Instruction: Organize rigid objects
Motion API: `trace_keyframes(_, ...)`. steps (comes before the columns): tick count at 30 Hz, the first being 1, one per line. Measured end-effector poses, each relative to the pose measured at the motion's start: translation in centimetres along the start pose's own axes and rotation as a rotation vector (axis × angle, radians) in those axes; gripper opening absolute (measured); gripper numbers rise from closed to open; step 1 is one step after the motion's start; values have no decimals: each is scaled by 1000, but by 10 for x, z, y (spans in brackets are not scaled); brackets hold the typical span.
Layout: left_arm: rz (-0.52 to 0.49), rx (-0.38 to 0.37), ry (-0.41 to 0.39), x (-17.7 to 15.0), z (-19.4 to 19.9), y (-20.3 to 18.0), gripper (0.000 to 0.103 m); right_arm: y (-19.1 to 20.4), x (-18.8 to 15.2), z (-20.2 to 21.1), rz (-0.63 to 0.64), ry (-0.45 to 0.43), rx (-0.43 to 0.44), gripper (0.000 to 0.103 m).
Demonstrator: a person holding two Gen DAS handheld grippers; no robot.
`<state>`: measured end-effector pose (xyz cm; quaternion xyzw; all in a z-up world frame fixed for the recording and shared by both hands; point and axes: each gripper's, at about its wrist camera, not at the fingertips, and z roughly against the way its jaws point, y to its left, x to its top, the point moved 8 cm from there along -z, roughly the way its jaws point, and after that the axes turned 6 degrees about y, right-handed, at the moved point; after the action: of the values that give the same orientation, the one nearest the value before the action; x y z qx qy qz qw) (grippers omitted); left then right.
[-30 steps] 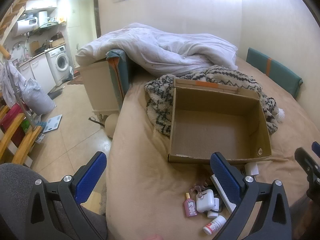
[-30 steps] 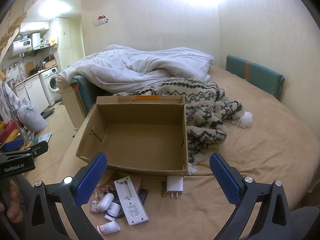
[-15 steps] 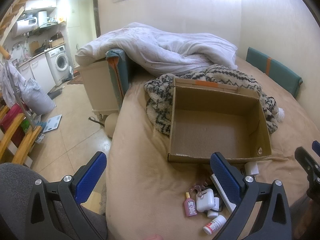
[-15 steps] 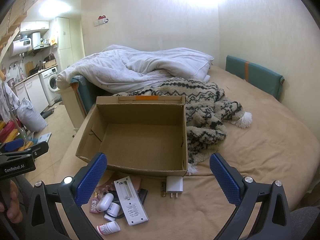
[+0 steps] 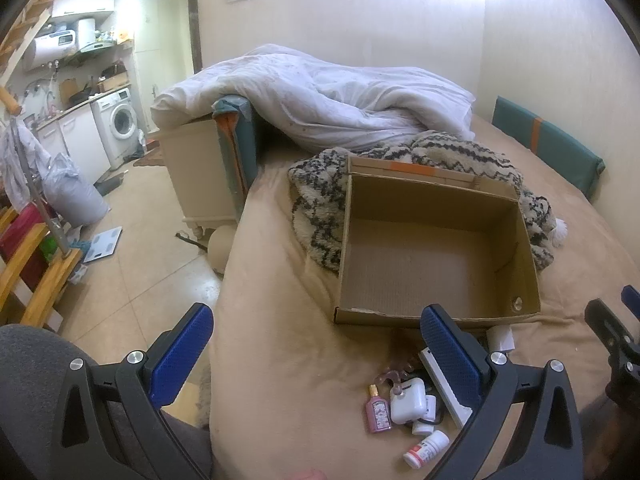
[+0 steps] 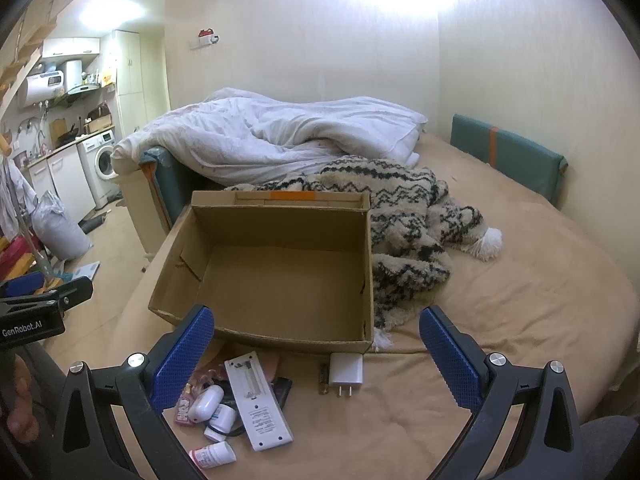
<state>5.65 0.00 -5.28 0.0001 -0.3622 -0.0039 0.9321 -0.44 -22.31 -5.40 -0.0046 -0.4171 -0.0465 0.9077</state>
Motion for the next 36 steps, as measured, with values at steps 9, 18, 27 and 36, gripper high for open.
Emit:
trace_keyframes(9, 0, 2, 4, 0, 2, 3, 103, 1, 1, 2, 1, -4, 2, 103)
trace_keyframes(18, 9, 20, 3, 0, 2, 8, 103, -1, 3, 2, 13, -17, -3, 103)
trace_keyframes(27, -32, 52, -14, 0, 3, 3, 103, 5, 1, 1, 16, -11, 25, 103)
trace_keyframes(36, -29, 49, -9, -1, 0, 3, 103, 5, 1, 1, 18, -12, 26, 103)
